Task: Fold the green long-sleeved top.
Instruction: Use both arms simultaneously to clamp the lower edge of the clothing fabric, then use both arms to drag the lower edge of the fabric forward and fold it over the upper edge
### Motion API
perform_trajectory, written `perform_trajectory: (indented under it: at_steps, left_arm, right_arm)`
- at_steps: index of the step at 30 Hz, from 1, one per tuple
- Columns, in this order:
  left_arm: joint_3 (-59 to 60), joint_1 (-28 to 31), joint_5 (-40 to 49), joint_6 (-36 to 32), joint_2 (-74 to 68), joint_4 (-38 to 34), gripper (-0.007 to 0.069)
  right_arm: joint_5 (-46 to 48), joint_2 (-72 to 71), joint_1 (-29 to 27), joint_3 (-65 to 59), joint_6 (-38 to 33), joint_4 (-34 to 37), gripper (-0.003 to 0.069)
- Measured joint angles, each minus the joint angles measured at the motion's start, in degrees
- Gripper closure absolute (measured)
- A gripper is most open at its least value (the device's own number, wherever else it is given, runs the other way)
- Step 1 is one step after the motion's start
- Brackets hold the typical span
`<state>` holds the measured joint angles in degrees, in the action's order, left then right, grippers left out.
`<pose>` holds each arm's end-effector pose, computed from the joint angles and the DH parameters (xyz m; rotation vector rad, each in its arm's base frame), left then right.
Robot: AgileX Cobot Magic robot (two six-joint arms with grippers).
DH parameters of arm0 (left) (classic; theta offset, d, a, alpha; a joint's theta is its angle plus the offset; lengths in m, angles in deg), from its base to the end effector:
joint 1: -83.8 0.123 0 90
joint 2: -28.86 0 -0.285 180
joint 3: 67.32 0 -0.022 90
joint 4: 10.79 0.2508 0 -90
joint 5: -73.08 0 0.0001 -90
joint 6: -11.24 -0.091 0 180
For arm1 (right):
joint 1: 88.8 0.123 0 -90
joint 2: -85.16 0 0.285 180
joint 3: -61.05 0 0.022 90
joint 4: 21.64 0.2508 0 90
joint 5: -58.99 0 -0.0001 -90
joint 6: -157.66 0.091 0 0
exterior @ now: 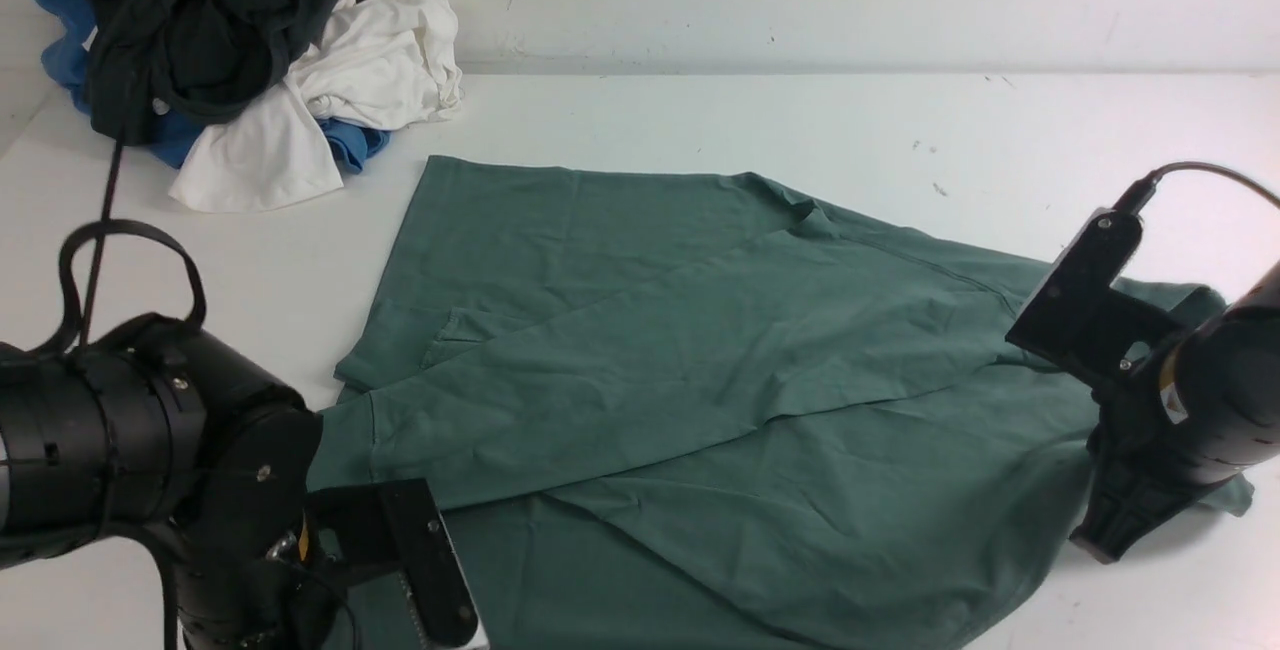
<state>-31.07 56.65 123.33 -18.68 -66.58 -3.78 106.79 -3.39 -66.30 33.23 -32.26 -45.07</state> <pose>0.2051 -0.0956 0.1658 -1.5896 -2.6641 -0.1426 0.2502 0.0746 0.2206 -1.1215 2.6218 -0.4415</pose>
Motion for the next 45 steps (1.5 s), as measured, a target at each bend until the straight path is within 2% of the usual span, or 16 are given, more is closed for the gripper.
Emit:
perform_trajectory:
  at_steps: [5, 8, 10, 11, 12, 15, 19, 23, 24, 25, 28, 30, 34, 37, 42, 45]
  left_arm:
    - [1.56, 0.0, -5.34, -0.02, -2.43, 1.36, 0.0283]
    - [1.57, 0.0, -5.04, -0.09, -3.15, 0.58, 0.0363]
    - [1.47, 0.0, -4.96, 0.54, -3.23, -0.62, 0.0466]
    - [1.47, 0.0, -4.96, 0.67, -3.23, -0.62, 0.0466]
    - [1.24, 0.0, -5.29, 2.72, -2.86, -1.56, 0.0544]
    - [0.24, 0.0, -4.62, 8.91, -0.92, -2.37, 0.0615]
    - [-2.17, 0.0, 0.28, 16.64, 5.65, 0.22, 0.0627]
    - [-6.66, 0.0, 1.71, 28.65, 14.76, 10.79, 0.0629]
    - [-6.97, 0.0, 1.6, 29.33, 15.38, 11.39, 0.0629]
    - [-8.89, 0.0, 0.14, 34.21, 16.78, 15.81, 0.0629]
    - [-14.8, 1.14, -5.35, 43.95, 16.74, 23.06, 0.0629]
    - [-19.64, 3.62, -10.48, 48.84, 13.34, 25.55, 0.0629]
    - [-31.68, 8.78, -15.11, 50.4, 1.3, 26.03, 0.0629]
    - [-40.9, 11.5, -15.41, 50.29, -9.24, 25.03, 0.0629]
    - [-57.8, 14.22, -11.28, 49.84, -28.63, 22.38, 0.0629]
    - [-70.22, 14.28, -5.57, 45.88, -40.72, 20.18, 0.0595]
  right_arm:
    - [-0.34, 0.0, 0.0, 0.0, -0.23, 1.16, 0.0662]
    - [-0.28, 0.0, 0.0, 0.0, -0.68, 1.45, 0.0662]
    - [-0.28, 0.0, 0.0, 0.0, -0.86, 1.52, 0.0662]
    - [-0.28, 0.0, 0.0, 0.0, -0.86, 1.52, 0.0662]
    - [-0.23, 0.0, 0.0, 0.0, -0.88, 1.64, 0.0662]
    - [1.37, 0.0, 0.0, 0.0, -0.88, 1.64, 0.0662]
    - [6.99, 0.0, 0.0, 0.0, -0.88, 1.7, 0.0662]
    - [13.64, -2.59, 0.0, 0.0, -0.93, 0.91, 0.0662]
    - [13.93, -2.81, 0.0, 0.0, -0.93, 0.74, 0.0662]
    - [14.29, -4.17, 0.0, 0.0, -0.93, -0.98, 0.0662]
    - [11.58, -6.93, -1.27, 0.0, -0.78, -5.33, 0.0662]
    - [4.13, -7.5, -4.65, 0.0, 0.15, -9.0, 0.0662]
    - [-14.72, -3.02, -11.48, 0.11, 0.97, -11.04, 0.0662]
    - [-22.47, 2.86, -15.1, 1.29, 1.92, -11.91, 0.0662]
    - [-25.48, 13.12, -17.65, 6.94, 2.38, -12.86, 0.0659]
    - [-25.87, 17.77, -17.65, 11.62, 3.45, -12.86, 0.062]
